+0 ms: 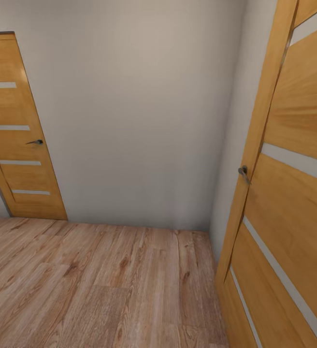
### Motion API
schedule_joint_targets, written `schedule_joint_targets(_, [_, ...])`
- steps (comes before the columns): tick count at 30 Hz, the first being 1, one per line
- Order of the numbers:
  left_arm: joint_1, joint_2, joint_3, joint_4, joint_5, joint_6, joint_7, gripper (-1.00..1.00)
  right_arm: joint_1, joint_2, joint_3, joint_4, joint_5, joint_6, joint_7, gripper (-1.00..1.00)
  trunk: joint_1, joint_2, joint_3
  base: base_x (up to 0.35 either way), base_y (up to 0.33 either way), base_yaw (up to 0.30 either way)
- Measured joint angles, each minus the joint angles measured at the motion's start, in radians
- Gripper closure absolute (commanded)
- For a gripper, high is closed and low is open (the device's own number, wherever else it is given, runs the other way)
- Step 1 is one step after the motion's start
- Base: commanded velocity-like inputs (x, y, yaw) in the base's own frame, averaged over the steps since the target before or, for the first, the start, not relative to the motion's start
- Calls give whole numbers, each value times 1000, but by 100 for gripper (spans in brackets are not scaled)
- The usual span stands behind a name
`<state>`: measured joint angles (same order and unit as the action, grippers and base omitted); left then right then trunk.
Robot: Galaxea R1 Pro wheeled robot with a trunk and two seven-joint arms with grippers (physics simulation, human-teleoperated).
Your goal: Move the two storage containers from the living room to the garage. In the garage, place one container on the floor and stack the other container on top of it (either order is fine).
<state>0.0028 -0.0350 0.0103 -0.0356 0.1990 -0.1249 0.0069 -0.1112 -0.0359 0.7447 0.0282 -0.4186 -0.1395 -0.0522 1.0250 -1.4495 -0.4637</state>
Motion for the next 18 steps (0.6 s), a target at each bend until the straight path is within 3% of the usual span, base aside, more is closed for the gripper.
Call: schedule_joint_targets(18, [0,-1,0,0,0,1,0,-100,0,-2,-1,0,2,-1,-7,-100,0,0,0,0,0,3])
